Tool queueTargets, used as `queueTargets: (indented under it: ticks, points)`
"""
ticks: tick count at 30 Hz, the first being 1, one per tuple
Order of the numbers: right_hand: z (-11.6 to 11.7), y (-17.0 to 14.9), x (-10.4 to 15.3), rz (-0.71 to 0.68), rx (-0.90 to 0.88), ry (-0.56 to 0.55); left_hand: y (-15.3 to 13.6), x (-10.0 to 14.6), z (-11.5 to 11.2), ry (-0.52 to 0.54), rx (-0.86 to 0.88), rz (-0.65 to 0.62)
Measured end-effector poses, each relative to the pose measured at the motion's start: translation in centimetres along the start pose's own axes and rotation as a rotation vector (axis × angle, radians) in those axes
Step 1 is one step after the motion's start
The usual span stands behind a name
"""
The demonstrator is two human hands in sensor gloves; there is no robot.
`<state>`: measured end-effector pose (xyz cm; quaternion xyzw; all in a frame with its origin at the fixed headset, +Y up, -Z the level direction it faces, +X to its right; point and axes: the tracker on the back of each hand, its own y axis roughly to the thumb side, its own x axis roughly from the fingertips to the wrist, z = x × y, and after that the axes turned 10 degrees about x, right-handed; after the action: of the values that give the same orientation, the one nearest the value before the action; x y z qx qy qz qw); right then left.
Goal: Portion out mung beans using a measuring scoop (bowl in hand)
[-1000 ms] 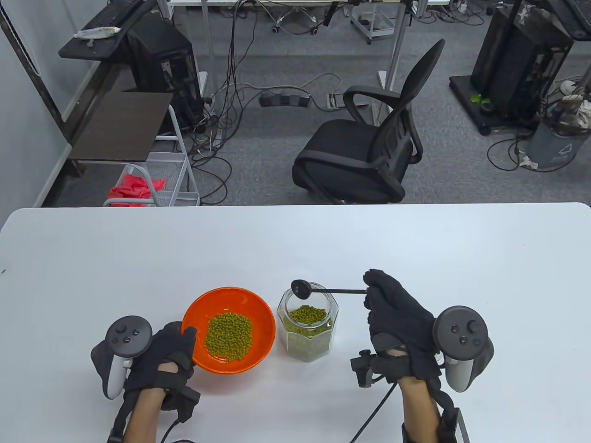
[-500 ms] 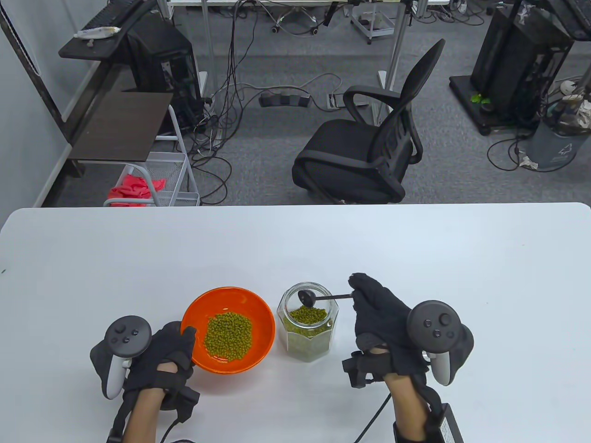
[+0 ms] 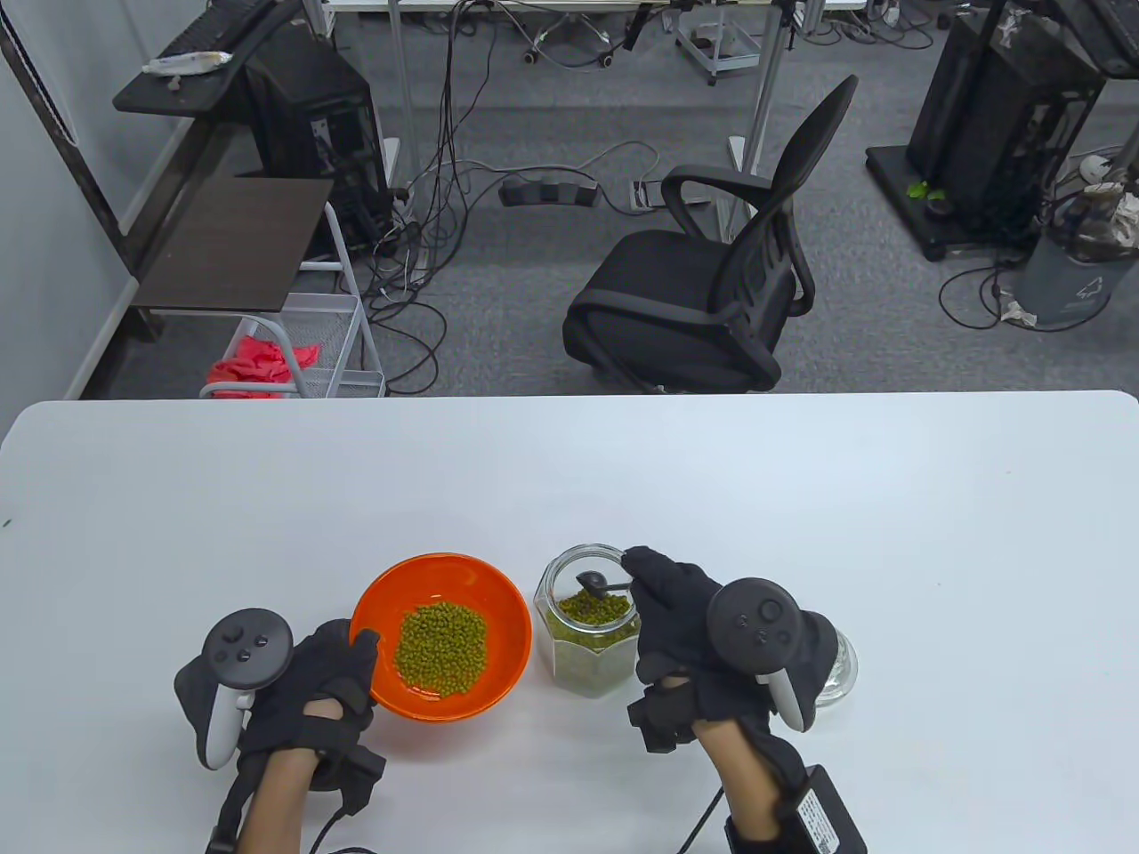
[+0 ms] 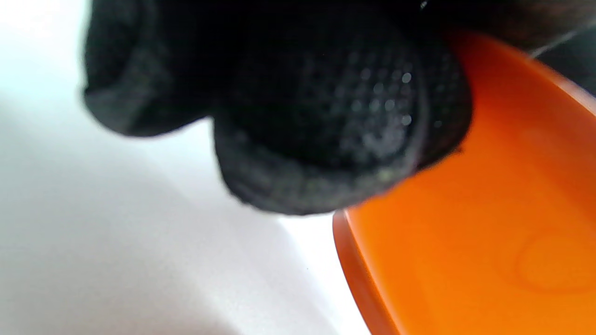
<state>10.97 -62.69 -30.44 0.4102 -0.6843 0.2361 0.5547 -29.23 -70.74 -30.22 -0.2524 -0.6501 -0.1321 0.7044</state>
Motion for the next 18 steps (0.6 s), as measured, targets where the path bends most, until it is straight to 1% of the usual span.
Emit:
queueTargets:
  ticks: [3,7,9,18]
  points:
    - [1.0,0.4,0.0,-0.019,0.065,0.021,0.0,0.0,0.0,0.0,0.0,0.0]
    - [1.8,0.7,0.0,-0.033,0.088,0.052,0.0,0.0,0.0,0.0,0.0,0.0]
    - [2.1,0.6,-0.1,-0.033,0.069,0.074,0.0,0.0,0.0,0.0,0.0,0.0]
    - [2.0,-0.4,-0.2,0.027,-0.08,0.06,0.0,0.0,-0.1,-0.002,-0.005,0.001]
